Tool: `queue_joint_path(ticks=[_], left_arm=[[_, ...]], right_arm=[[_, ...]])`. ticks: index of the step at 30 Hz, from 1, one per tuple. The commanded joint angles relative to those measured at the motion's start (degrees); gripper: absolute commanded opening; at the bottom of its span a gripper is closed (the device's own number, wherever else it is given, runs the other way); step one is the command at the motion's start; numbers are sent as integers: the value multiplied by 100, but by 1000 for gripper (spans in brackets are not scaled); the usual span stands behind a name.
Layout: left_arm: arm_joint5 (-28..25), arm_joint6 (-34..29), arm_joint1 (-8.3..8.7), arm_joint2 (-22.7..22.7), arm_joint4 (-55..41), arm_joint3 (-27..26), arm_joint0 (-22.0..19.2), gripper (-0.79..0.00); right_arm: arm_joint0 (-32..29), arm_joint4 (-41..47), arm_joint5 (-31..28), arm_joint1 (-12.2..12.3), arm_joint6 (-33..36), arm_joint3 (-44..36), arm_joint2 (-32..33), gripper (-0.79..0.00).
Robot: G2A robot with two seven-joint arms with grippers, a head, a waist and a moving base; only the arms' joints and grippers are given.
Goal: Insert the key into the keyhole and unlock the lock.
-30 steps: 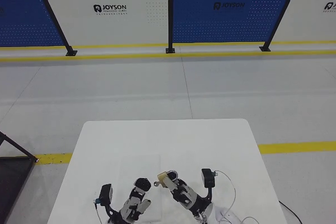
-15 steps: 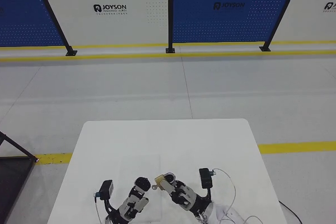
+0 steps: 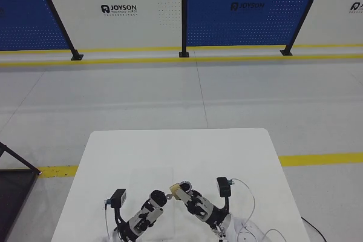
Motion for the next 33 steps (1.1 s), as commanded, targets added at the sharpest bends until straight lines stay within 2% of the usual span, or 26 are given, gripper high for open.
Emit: queue_joint_path(ticks=[1,5,12,17,18,20,33], left_arm=[[0,-157,47,-16,-160,-27,-6,-502],[0,-438,114,14,-374,-46,-51,-554],[0,-439,126,74,-351,19,-134,-576],[0,-378,118,126,-278,48,-193,-637],[0,-364,117,133,-253,59,-202,-659],[0,-336,113,152,-208,64,-217,-785],[0,5,97,118,214,162,-246,-785]], right_arm=[[3,24,9,6,34,-6,2,-785],[1,41,26,17,92,-25,-11,-785],[-50,-67,28,33,85,-94,-39,-785],[-49,-125,59,40,101,-107,-69,-785],[-50,-134,71,41,104,-104,-79,-785],[-45,-144,86,42,101,-104,-97,-785],[-48,-201,157,53,23,-102,-156,-785]])
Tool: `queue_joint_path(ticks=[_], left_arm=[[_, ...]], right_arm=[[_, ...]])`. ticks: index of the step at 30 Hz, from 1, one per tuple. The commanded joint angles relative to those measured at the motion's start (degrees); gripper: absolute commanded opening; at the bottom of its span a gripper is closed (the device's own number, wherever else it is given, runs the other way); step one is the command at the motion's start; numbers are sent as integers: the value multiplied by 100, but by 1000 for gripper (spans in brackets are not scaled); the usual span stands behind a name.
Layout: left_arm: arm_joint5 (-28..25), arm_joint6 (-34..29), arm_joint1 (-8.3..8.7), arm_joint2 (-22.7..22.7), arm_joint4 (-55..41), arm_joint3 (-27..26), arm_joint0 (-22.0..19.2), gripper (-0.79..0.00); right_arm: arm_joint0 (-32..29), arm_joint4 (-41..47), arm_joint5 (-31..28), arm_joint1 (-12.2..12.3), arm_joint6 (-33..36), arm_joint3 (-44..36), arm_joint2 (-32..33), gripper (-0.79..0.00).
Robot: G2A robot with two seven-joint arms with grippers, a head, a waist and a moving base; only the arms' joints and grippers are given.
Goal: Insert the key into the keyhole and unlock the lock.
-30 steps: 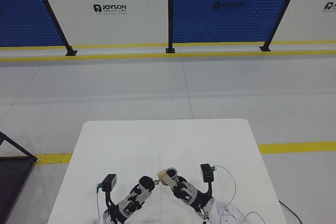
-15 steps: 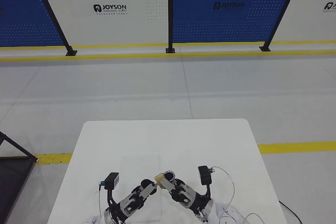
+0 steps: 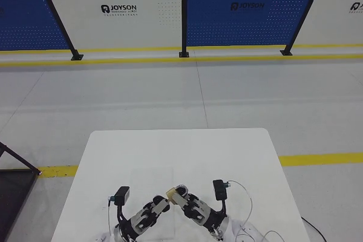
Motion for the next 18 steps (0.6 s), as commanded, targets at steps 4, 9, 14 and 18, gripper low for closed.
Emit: queue_joint_path(ticks=[4,9,14,18], left_arm=[[107,547,-78,-104,674,-6,52,-785],[363,1182,-170,-131,1496,-52,128,-785],[609,1831,-243,-154,2273,-68,180,-785],[936,2369,-294,-148,2931,-66,227,-785]], right_arm=[[-33,-104,61,6,-58,-41,-18,-785],[-101,-297,176,4,-217,-114,-47,-785],[-134,-327,209,10,-308,-137,-53,-785],[-157,-307,244,16,-363,-155,-49,-785]])
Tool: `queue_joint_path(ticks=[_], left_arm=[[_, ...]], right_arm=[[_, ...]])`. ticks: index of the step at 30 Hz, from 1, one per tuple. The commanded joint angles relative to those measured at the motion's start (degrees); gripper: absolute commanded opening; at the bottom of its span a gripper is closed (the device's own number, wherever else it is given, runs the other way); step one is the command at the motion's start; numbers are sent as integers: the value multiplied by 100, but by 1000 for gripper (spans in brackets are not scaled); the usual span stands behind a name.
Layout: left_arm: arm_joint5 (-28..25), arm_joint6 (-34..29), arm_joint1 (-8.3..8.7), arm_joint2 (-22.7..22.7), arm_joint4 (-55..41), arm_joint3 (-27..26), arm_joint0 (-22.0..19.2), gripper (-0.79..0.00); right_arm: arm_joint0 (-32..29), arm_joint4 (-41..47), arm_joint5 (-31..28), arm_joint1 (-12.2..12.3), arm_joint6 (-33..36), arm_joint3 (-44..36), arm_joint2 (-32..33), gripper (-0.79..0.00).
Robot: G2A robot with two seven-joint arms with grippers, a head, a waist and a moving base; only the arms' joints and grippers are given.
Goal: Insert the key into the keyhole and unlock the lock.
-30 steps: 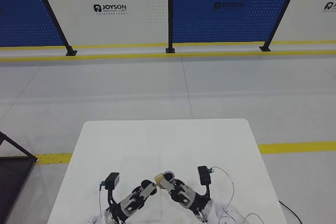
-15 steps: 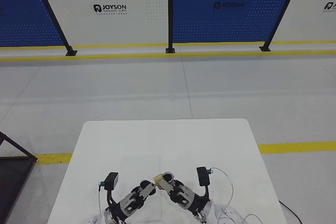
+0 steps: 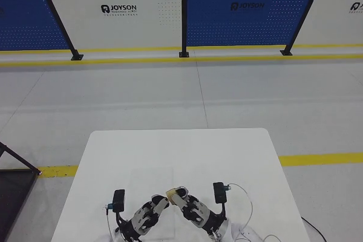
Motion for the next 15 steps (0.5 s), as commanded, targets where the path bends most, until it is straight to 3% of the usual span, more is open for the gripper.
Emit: queue_joint_path(ticks=[1,10,15], left_arm=[[202,289,-24,18,366,10,20,-785],[1399,1560,-136,229,1797,105,38,-785],[1687,1868,-180,392,2045,205,1,-785]], right_arm=[[-7,10,10,3,-11,-6,1,-785],[-28,13,65,18,-41,-37,-3,-785],[-33,2,81,27,-48,-59,-1,-785]])
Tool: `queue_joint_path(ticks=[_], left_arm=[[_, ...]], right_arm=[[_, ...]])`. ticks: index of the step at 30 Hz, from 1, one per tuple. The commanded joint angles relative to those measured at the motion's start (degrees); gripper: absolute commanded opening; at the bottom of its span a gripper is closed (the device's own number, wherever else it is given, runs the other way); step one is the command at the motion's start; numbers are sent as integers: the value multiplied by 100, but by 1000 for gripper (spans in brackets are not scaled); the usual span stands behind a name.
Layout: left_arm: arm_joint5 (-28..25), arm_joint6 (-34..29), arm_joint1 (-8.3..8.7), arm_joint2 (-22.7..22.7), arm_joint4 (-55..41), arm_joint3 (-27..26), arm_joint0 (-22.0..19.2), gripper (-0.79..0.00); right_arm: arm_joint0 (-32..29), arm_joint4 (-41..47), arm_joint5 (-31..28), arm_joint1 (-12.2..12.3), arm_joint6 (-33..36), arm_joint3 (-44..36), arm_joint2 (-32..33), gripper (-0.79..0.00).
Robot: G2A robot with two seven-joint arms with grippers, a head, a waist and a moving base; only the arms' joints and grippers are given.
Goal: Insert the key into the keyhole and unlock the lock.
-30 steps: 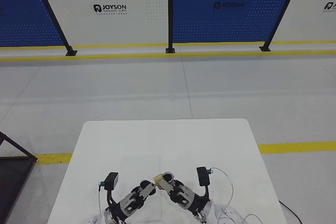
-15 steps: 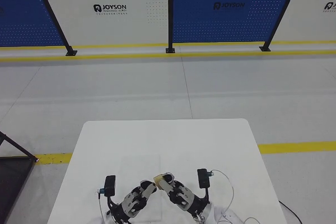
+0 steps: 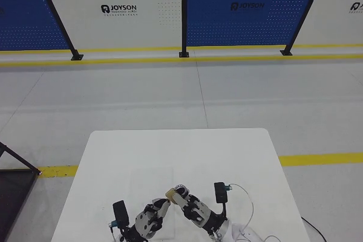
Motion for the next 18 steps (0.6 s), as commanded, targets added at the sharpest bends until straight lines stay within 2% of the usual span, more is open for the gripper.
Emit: queue_joint_path(ticks=[1,3,5,6,7,9,14,18], left_arm=[[-39,48,-12,59,-40,28,-16,-785],[-135,23,-15,84,-118,62,-41,-785],[-265,-46,-17,98,-258,87,-62,-453],[-327,-93,-15,94,-318,90,-79,-394],[-385,-131,-14,91,-373,92,-88,-256],[-547,-210,-8,83,-507,91,-101,-99],[-1211,-487,21,45,-1029,80,-122,-55],[-2089,-974,66,37,-1714,194,-164,-102]], right_arm=[[-2,-6,-4,4,-7,-5,2,-785],[-7,3,-5,8,-16,-11,8,-785],[-7,11,-11,14,-12,-14,20,-785],[-7,22,-22,17,-6,-14,24,-785],[-5,33,-30,21,1,-14,30,-785],[-4,44,-49,28,11,-23,42,-785],[-11,70,-84,43,11,-49,69,-785],[-44,51,-175,54,-101,-78,111,-785]])
